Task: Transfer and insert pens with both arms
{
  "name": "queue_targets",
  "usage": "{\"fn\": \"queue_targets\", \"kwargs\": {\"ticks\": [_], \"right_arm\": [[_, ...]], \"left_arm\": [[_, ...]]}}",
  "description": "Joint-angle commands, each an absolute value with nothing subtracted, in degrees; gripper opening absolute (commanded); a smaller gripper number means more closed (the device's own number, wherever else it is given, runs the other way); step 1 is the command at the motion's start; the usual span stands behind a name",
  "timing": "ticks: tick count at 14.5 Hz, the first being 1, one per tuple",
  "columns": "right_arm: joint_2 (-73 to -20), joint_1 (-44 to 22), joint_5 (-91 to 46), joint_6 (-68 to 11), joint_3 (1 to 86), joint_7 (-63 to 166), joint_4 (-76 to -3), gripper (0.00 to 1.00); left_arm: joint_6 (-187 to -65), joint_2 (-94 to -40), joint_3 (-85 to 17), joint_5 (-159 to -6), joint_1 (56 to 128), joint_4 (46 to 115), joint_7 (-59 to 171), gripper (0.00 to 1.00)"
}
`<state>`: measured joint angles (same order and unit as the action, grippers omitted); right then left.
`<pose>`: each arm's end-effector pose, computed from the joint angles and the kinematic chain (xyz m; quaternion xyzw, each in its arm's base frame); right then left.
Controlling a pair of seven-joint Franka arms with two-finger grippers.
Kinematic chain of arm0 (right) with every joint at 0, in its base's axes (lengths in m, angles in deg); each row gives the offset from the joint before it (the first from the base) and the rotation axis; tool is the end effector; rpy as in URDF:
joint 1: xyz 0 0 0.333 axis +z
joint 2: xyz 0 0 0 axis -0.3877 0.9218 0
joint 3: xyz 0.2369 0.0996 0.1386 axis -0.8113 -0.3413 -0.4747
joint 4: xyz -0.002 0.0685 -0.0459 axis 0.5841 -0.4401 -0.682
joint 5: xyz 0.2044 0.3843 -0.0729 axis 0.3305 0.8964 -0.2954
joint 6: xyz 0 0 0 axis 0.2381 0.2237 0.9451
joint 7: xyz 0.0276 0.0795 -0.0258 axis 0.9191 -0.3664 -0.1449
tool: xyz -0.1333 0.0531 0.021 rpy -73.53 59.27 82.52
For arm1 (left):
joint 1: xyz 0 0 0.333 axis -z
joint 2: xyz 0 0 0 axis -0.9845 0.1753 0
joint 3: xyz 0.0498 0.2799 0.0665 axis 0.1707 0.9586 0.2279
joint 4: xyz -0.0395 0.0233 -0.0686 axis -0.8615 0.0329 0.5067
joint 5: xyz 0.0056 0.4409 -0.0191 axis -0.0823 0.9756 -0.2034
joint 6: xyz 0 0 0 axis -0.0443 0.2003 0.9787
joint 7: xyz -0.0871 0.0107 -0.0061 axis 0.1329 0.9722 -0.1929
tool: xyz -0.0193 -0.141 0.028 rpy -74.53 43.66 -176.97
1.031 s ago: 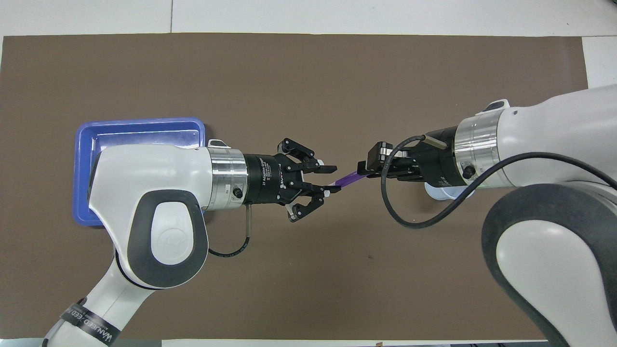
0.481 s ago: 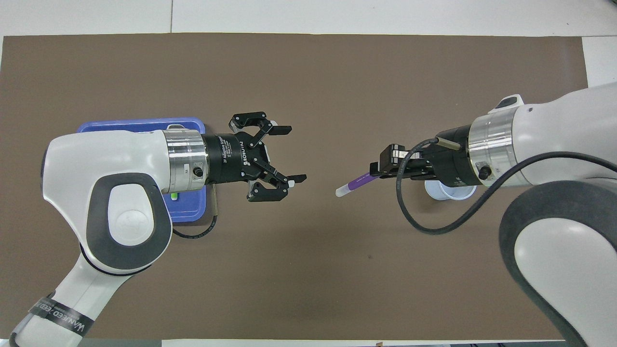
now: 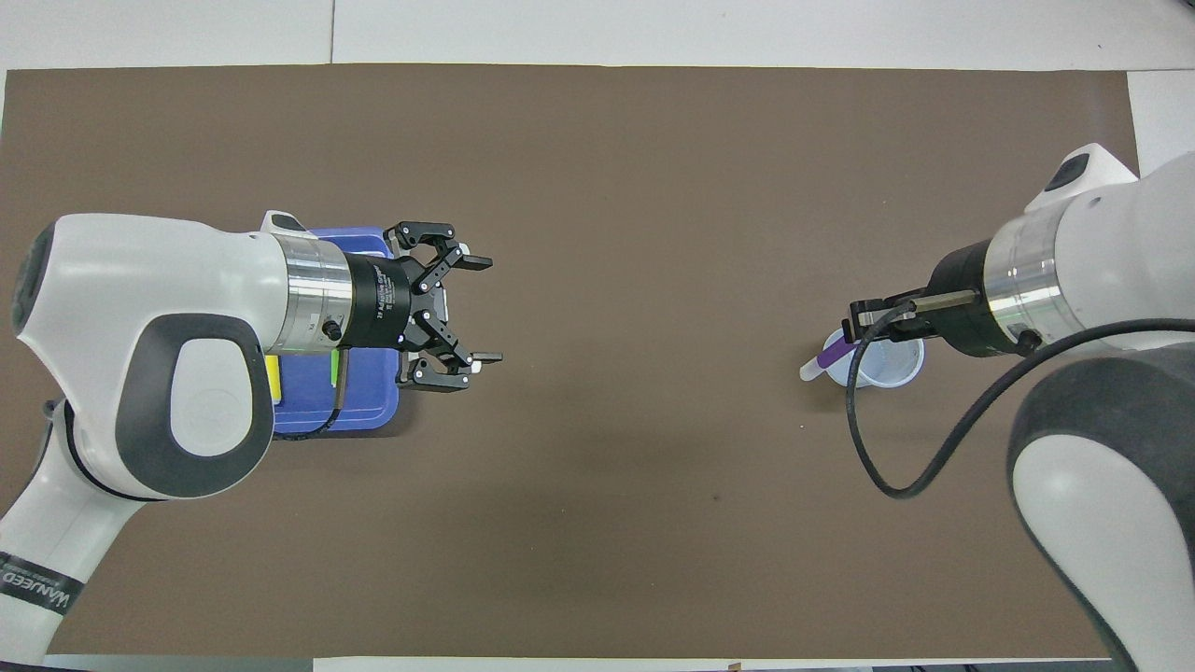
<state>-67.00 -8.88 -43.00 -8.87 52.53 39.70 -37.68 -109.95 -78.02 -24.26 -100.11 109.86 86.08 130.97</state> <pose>0.5685 0.1454 0.5220 -0.9940 -0.0656 0.0014 0.0872 0.5540 -0.2890 0.4145 0.6762 0.6584 -0.2324 0.2351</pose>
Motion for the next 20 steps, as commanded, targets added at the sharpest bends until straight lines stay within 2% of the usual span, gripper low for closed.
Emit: {"fn": "queue_targets", "kwargs": {"ticks": [1,4,9,12,16,18,19,20], "right_arm": [[-68.86,-9.19,-50.98,-9.73,52.28,47.28,-42.04,0.00],[-68.09,-12.17,-54.17,-17.36,52.28,54.24,-45.92,0.00],[-63.69,-14.72,-54.34,-21.60,52.28,57.77,-46.89,0.00],[-63.77,-14.82,-54.34,-26.60,52.20,57.60,-51.88,0.00],[-64.92,-14.99,-54.17,-27.41,52.19,57.86,-55.33,0.00],[-64.92,-14.82,-54.17,-27.50,52.19,57.77,-55.33,0.35],[-64.92,-14.81,-54.17,-27.50,52.19,57.77,-55.33,0.48],[-64.92,-14.81,-54.17,-27.50,52.19,57.86,-55.33,0.54]], "left_arm": [[-102.79,-79.64,-24.33,-96.39,107.07,86.69,117.07,1.00],[-98.73,-79.73,-24.42,-89.72,100.75,86.34,107.83,1.00],[-96.08,-78.85,-24.42,-78.57,94.59,86.34,84.30,1.00],[-97.92,-76.57,-24.42,-71.62,92.47,86.34,67.76,1.00],[-105.03,-71.65,-24.42,-66.94,90.81,86.69,50.71,1.00],[-107.41,-69.54,-24.33,-64.85,89.75,87.13,42.00,1.00],[-108.73,-68.31,-24.42,-62.57,89.83,87.22,39.61,1.00],[-110.31,-67.43,-24.42,-60.89,90.01,87.65,37.85,1.00]]}}
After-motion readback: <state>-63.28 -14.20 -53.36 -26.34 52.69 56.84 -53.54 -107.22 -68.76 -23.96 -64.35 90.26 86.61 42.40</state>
